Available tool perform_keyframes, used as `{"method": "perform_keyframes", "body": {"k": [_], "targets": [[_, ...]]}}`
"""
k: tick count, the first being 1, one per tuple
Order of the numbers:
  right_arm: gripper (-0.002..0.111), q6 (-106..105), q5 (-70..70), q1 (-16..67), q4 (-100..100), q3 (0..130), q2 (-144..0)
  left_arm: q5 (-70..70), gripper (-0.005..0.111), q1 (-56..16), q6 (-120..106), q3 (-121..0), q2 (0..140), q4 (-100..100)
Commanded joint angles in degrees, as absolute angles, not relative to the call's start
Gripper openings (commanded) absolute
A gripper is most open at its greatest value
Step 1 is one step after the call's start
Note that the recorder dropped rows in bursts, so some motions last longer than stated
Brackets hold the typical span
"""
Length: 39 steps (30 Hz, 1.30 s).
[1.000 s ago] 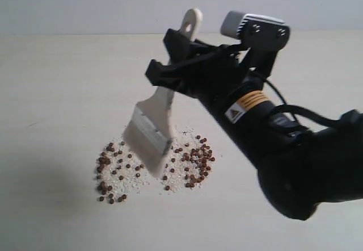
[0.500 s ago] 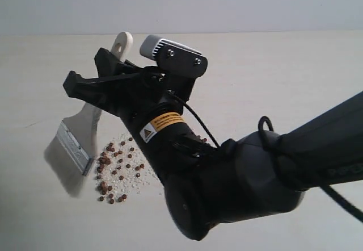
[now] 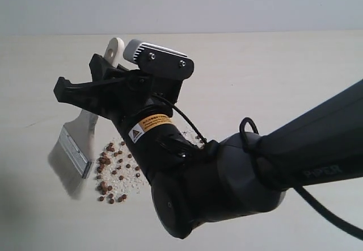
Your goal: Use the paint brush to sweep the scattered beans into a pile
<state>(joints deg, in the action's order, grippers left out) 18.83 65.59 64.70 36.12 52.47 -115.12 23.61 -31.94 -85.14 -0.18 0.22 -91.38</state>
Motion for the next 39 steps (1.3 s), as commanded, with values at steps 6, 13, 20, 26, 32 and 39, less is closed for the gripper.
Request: {"method": "perform_keyframes", "body": {"k": [6, 13, 20, 26, 32, 39], "targets": [[0.000, 12.6, 68.7, 67.3, 42.8, 55.8, -120.4, 23.7, 0.000, -32.0, -85.2, 0.0, 0.0, -91.4], [0.000, 8.0, 65.2, 67.3, 42.8, 57.8, -121.7, 23.7, 0.000, -32.0, -85.2, 0.0, 0.0, -91.4], [0.000, 1.3, 62.6, 67.3, 46.6, 57.8, -121.7, 23.7, 0.000, -32.0, -85.2, 0.0, 0.0, -91.4], [0.000, -3.6, 62.6, 67.3, 48.9, 57.8, -121.7, 23.7, 0.000, -32.0, -85.2, 0.0, 0.0, -91.4], [0.000, -10.0, 64.4, 67.0, 53.3, 57.8, -121.7, 23.7, 0.000, -32.0, -85.2, 0.0, 0.0, -91.4], [0.000, -15.8, 65.4, 65.6, 57.3, 57.8, -121.7, 23.7, 0.000, -32.0, -85.2, 0.0, 0.0, -91.4]]}}
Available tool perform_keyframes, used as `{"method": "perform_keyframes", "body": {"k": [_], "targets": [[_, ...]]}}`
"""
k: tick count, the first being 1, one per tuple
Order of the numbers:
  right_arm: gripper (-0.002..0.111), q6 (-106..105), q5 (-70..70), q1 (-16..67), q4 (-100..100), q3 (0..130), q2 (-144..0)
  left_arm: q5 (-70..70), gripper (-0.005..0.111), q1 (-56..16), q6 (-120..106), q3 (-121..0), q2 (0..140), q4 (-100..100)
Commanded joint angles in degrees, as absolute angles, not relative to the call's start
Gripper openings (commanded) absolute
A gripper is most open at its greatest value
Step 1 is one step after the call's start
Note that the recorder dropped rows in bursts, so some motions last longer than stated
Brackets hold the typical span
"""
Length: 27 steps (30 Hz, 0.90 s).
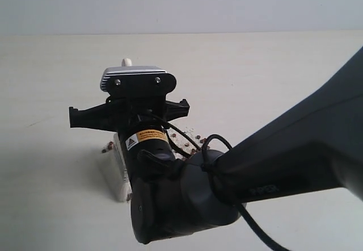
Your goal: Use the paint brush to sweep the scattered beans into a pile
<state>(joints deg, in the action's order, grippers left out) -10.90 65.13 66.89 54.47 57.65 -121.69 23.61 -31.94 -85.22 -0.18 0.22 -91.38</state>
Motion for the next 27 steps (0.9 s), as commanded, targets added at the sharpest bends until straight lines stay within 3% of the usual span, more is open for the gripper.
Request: {"method": "perform_keyframes", "body": {"k": [1, 21, 27], "targets": [[0.000, -16.3, 65.7, 65.5, 57.6, 57.8, -121.7, 23.7, 0.000, -32.0, -85.2, 0.0, 0.0, -91.4], [0.000, -19.7, 68.1, 65.3, 57.4, 57.8, -113.8, 23.7, 0.000, -32.0, -85.2, 0.0, 0.0, -91.4], [0.000, -5.5, 62.3, 65.3, 47.5, 57.8, -113.2, 23.7, 0.000, -32.0, -85.2, 0.0, 0.0, -91.4]]}}
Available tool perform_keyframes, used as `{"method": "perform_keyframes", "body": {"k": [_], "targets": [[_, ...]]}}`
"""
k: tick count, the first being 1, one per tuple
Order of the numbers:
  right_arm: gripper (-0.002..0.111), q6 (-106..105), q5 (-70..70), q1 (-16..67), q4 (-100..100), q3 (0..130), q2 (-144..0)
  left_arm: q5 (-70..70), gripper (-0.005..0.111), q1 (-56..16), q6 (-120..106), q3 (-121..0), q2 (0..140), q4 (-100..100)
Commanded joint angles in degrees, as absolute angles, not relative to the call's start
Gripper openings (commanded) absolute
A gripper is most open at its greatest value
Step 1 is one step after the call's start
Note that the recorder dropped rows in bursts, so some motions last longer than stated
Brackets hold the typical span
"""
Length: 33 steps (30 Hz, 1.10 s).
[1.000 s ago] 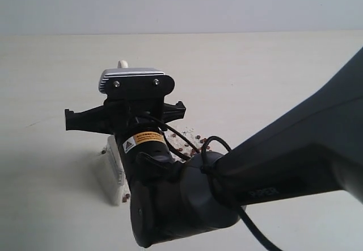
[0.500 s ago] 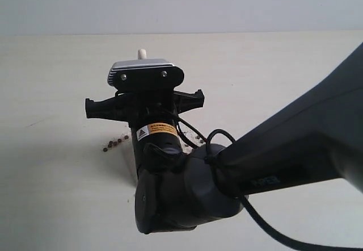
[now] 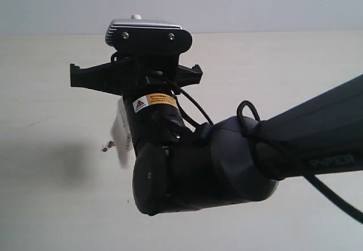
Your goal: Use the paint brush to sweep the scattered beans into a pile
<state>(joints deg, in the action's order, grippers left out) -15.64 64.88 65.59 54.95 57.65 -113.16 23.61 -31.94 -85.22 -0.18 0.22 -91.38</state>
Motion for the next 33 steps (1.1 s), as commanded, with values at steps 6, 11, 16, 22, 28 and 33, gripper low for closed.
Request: {"method": "perform_keyframes", "body": {"k": [6, 11, 16, 22, 28, 33], "targets": [[0.000, 4.8, 66.1, 65.3, 46.3, 60.6, -120.1, 23.7, 0.000, -32.0, -85.2, 0.0, 0.0, -91.4], [0.000, 5.8, 66.0, 65.3, 48.1, 66.2, -125.9, 23.7, 0.000, -32.0, -85.2, 0.0, 0.0, -91.4], [0.000, 1.9, 65.8, 65.3, 52.2, 70.0, -128.3, 23.7, 0.000, -32.0, -85.2, 0.0, 0.0, -91.4], [0.000, -11.6, 65.7, 65.3, 61.0, 70.4, -128.4, 23.7, 0.000, -32.0, -85.2, 0.0, 0.0, -91.4], [0.000, -21.4, 66.1, 63.8, 69.9, 70.4, -128.2, 23.7, 0.000, -32.0, -85.2, 0.0, 0.0, -91.4], [0.000, -25.1, 68.0, 62.8, 72.4, 70.4, -128.1, 23.7, 0.000, -32.0, -85.2, 0.0, 0.0, -91.4]]}}
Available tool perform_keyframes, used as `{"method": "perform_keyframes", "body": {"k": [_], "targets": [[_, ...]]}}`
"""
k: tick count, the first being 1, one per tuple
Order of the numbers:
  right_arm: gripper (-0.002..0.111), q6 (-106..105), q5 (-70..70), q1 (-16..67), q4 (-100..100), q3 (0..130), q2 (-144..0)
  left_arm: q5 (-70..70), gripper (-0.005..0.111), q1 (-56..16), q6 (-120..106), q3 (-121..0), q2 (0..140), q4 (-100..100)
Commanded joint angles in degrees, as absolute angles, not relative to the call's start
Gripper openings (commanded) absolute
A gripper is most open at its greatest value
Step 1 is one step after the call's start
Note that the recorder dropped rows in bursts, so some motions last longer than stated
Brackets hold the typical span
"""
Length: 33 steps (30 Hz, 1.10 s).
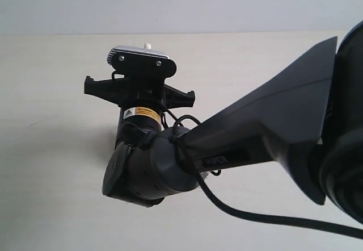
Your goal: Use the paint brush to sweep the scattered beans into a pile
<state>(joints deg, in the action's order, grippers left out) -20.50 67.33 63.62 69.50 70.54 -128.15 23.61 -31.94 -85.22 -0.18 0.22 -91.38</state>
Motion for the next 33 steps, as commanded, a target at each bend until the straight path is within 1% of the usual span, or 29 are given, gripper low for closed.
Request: {"method": "perform_keyframes", "body": {"k": [1, 5, 8, 10, 14, 16, 20, 24, 26, 30, 33], "targets": [[0.000, -25.9, 68.7, 62.8, 72.4, 70.4, -128.0, 23.7, 0.000, -32.0, -85.2, 0.0, 0.0, -91.4], [0.000, -25.8, 68.2, 63.0, 72.3, 70.4, -127.2, 23.7, 0.000, -32.0, -85.2, 0.0, 0.0, -91.4], [0.000, -25.7, 64.7, 63.3, 70.0, 70.4, -125.3, 23.7, 0.000, -32.0, -85.2, 0.0, 0.0, -91.4], [0.000, -25.5, 60.7, 63.7, 64.6, 69.8, -123.7, 23.7, 0.000, -32.0, -85.2, 0.0, 0.0, -91.4], [0.000, -25.0, 50.1, 63.7, 47.3, 67.3, -120.3, 23.7, 0.000, -32.0, -85.2, 0.0, 0.0, -91.4], [0.000, -24.1, 48.0, 63.7, 42.1, 65.0, -118.7, 23.7, 0.000, -32.0, -85.2, 0.0, 0.0, -91.4], [0.000, -19.7, 48.2, 63.5, 34.4, 58.0, -115.0, 23.7, 0.000, -32.0, -85.2, 0.0, 0.0, -91.4], [0.000, -4.4, 51.0, 63.5, 16.9, 50.2, -111.3, 23.7, 0.000, -32.0, -85.2, 0.0, 0.0, -91.4], [0.000, 1.6, 53.2, 63.5, 11.7, 47.7, -110.2, 23.7, 0.000, -32.0, -85.2, 0.0, 0.0, -91.4], [0.000, 10.3, 54.9, 63.5, 11.2, 44.9, -110.0, 23.7, 0.000, -32.0, -85.2, 0.0, 0.0, -91.4], [0.000, 12.0, 54.9, 63.5, 12.4, 43.5, -110.0, 23.7, 0.000, -32.0, -85.2, 0.0, 0.0, -91.4]]}}
